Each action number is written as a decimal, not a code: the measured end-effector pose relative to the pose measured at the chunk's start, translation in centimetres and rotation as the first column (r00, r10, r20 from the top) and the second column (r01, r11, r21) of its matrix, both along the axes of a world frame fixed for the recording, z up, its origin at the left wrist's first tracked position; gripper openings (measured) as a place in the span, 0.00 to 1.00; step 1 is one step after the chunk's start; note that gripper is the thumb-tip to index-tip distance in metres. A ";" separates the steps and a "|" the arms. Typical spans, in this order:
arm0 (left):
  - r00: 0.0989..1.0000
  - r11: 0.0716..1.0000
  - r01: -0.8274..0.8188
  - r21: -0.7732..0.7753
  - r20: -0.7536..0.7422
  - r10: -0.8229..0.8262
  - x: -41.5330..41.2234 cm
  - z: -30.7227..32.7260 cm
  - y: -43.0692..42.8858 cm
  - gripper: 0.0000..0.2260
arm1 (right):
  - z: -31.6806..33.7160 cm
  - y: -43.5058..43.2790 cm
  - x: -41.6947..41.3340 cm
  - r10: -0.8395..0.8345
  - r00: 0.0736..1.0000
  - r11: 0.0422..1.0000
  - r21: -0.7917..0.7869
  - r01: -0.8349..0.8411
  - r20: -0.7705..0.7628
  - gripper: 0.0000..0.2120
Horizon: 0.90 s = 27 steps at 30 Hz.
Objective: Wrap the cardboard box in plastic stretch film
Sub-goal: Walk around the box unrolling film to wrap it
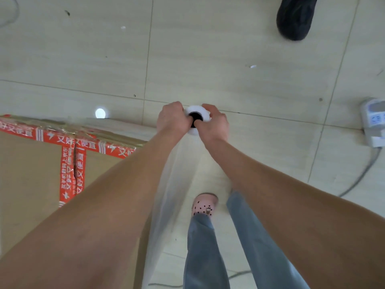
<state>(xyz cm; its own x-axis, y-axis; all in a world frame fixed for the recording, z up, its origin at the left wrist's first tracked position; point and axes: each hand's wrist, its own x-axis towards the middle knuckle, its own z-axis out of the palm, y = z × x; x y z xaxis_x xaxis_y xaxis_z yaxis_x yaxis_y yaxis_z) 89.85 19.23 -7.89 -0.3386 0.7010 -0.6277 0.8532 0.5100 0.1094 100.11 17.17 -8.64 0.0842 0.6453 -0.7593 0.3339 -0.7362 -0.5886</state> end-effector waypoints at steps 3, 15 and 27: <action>0.995 0.995 -0.096 0.022 -0.033 0.097 -2.0 0.0 1.3 0.07 | 0.0 1.6 -1.9 -0.021 0.998 0.996 -0.087 0.015 -0.064 0.26; 0.971 0.975 -0.224 0.000 -0.089 0.223 -6.8 0.2 1.7 0.07 | 0.0 4.0 -6.7 0.033 0.992 0.987 -0.152 -0.051 -0.121 0.26; 0.986 0.985 -0.164 -0.058 -0.030 0.162 -7.6 -0.2 0.5 0.11 | -0.6 3.0 -7.4 0.147 0.987 0.975 -0.159 -0.156 -0.067 0.28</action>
<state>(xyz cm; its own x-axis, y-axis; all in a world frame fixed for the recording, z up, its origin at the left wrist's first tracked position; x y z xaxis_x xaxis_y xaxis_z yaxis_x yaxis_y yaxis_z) 82.27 19.76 -8.09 -0.4613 0.5961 -0.6571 0.7602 0.6474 0.0536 92.73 20.21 -9.21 -0.0491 0.5141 -0.8563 0.4195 -0.7674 -0.4848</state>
